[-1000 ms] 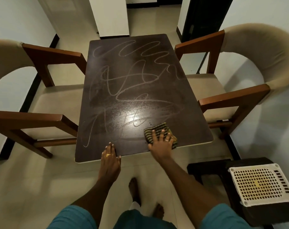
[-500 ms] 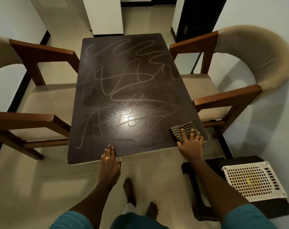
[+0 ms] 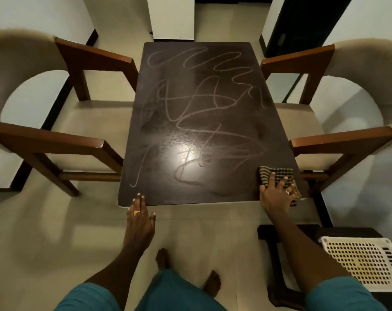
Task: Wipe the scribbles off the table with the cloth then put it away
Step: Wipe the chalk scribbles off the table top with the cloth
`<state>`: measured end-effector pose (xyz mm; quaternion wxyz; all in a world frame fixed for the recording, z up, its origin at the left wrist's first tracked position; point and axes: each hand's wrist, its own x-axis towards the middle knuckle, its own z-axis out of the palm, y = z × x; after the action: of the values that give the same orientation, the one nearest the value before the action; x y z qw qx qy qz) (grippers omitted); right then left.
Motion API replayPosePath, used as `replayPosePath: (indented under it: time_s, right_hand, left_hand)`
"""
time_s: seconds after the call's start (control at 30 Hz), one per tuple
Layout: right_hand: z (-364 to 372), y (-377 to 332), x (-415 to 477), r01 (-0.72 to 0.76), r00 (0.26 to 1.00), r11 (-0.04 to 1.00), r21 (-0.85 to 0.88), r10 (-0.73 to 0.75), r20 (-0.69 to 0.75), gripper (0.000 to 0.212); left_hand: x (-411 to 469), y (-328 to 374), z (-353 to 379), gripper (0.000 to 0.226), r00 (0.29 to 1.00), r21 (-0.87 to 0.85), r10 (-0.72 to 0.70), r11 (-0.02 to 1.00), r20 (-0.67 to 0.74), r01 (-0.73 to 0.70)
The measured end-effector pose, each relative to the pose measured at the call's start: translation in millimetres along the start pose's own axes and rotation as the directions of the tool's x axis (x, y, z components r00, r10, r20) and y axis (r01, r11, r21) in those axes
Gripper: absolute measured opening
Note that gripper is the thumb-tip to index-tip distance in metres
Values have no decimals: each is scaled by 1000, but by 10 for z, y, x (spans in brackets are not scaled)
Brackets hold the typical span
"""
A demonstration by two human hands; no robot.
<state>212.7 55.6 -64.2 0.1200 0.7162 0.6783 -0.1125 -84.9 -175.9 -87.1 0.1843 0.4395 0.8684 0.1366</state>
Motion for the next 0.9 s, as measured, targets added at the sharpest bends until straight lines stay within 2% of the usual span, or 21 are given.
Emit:
replayPosePath:
  time_s: [0.23,0.4,0.53,0.63,0.73,0.83,0.9]
  right_hand:
    - [296,-1226,-587,142,990,989,31,-141,-19,69]
    - [465,-2302,-1022,369,930,929,28,-369,-3,70]
    - [576,-2991,-1393,611,791,792,3,-611,37,69]
    - [687,-3243,-1659,786,617,618,-22,-782,89,67]
    - [750,-3211,-1686,877,480,474,-72,-866,143,66]
    - [716,-3117,-1521,918,393,376,-124,-904,171,64]
    - [673,-3119,-1394,923,380,359,-137,-908,178,65]
  left_hand:
    - [210,-367,-194,63,990,-91,-135,987,-48,131]
    - [303,-628,-291,62,981,-109,-185,978,-50,179]
    - [319,-843,-339,59,973,-150,-228,964,-46,219]
    - [335,-968,-365,60,973,-165,-229,961,-27,221]
    - [361,-1018,-374,62,972,-170,-232,959,-17,226]
    - [411,-1005,-384,62,968,-205,-251,948,-7,244]
    - [450,-983,-387,62,977,-200,-213,958,-4,208]
